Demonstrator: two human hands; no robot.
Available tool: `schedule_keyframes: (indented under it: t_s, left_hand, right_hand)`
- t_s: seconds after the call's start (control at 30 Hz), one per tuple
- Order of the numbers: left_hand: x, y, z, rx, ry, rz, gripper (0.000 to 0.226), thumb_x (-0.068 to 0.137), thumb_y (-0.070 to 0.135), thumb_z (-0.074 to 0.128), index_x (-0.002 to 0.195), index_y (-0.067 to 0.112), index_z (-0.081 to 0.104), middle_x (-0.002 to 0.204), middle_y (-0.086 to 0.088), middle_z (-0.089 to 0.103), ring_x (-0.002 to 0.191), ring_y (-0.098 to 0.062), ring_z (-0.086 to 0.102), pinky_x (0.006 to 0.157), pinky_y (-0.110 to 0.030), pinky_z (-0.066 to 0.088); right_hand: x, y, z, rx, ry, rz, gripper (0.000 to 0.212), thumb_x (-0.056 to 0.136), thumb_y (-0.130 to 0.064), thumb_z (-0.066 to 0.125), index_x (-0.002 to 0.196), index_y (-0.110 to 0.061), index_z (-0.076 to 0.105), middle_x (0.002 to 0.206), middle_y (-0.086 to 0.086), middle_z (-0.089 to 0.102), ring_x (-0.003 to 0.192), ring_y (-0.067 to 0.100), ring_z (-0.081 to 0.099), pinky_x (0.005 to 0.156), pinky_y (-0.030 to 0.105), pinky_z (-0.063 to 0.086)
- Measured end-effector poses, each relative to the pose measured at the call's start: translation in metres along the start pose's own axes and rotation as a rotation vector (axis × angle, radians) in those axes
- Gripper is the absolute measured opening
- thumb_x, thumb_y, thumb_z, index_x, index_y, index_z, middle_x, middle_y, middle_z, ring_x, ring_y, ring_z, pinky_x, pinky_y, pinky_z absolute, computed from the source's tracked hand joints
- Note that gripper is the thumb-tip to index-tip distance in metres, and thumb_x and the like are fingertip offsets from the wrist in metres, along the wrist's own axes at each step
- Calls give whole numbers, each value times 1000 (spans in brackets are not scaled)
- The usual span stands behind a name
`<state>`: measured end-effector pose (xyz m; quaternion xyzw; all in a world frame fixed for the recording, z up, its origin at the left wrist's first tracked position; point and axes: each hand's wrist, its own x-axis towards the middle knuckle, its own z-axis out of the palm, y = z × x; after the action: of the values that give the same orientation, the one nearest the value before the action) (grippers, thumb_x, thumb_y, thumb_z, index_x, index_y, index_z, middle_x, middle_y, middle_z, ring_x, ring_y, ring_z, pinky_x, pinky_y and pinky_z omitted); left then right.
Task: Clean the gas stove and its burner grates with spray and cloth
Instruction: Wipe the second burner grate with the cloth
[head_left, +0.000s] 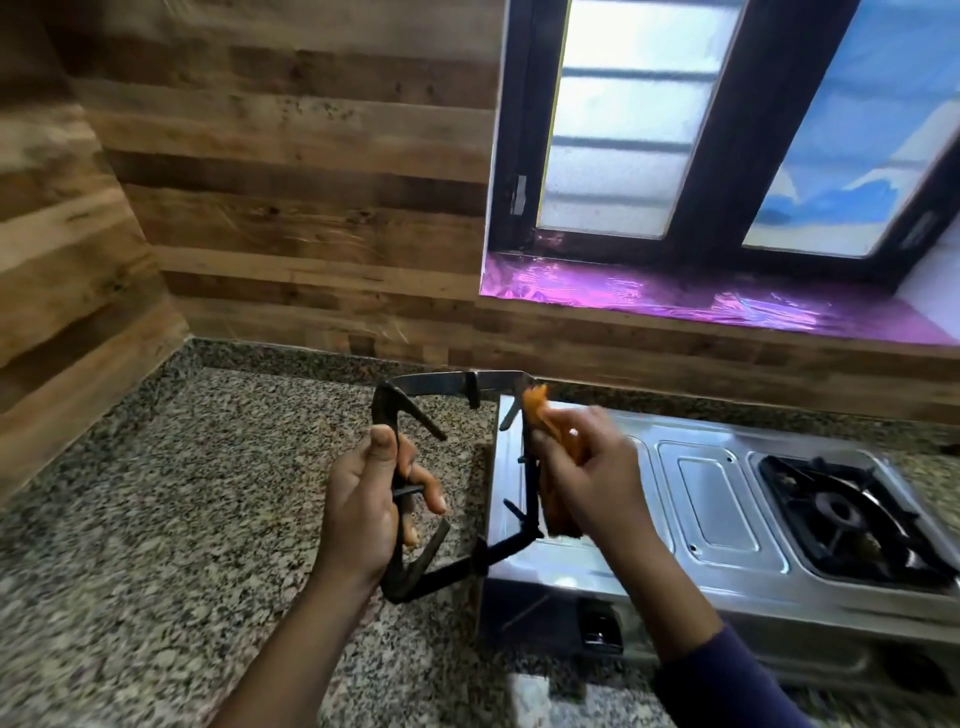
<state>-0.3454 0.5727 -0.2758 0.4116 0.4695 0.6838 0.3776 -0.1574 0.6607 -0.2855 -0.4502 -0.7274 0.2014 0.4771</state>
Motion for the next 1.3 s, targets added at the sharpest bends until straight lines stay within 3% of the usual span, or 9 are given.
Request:
schedule_keyframes:
  t_s: [0.13,0.23,0.3,0.47,0.6,0.73,0.9,1.13,1.3]
  left_hand:
    - [-5,0,-9,137,-19,31,73,79,80,44,75,7,47,57,-20,63,33,-15,48,31,-18,33]
    - [-11,-5,-3,149,-10,14,65,84,72,41,75,7,48,58,-20,63,33,-13,49,31,-19,34]
    - [-13,-7,5,143,-25,17,63,85,70,42,76,8,48,58,-17,63,37,-15,54,31,-19,35]
    - [-15,-4,12,307,-58,117,68,78,82,40,74,16,55,60,-11,66,41,-28,57,34,-23,37]
    - [-14,-6,10,352,-46,143,66,81,81,36,75,18,55,60,-9,67,43,-21,60,38,-17,40]
    - [-19,-9,22,463,-147,231,53,89,73,33,73,27,54,59,-2,68,40,-1,55,43,-14,42]
    - [-21,-25,20,664,-179,357,40,99,61,30,79,36,55,57,7,64,49,-5,61,48,-37,48]
    - [-18,-36,16,580,-22,316,51,95,66,29,72,29,55,60,3,64,47,-7,59,44,-22,47]
    - [-10,-20,15,403,-60,222,53,93,63,35,71,19,56,58,-9,65,45,-6,61,44,-7,40]
  right_hand:
    - [-11,12,-7,-5,-178,119,10,81,-20,75,90,-25,77,78,-2,66,73,12,65,71,31,53]
    - [0,11,-12,338,63,455,8,83,-20,70,84,-26,75,79,2,74,80,25,71,77,47,58]
    - [4,5,-6,387,194,511,7,87,-20,68,84,-25,72,80,-2,73,79,18,69,78,40,56]
    - [-17,-9,12,419,9,551,6,87,-11,69,85,-16,72,81,6,73,78,20,68,80,44,55]
    - [-17,-6,-1,730,274,730,6,84,-14,70,89,-17,72,97,24,71,86,39,68,83,60,55]
    - [3,-13,0,524,282,565,25,83,-35,69,107,-29,68,106,11,68,95,34,68,82,48,58]
    - [-7,-17,21,370,211,501,30,86,-39,61,113,-26,68,101,2,70,96,19,67,89,48,53]
    - [-37,-27,33,653,-82,612,16,91,-3,61,95,-11,73,90,12,75,80,23,69,71,33,56]
    - [-26,-37,17,874,277,698,25,86,8,59,85,-13,74,82,5,75,75,15,69,68,23,55]
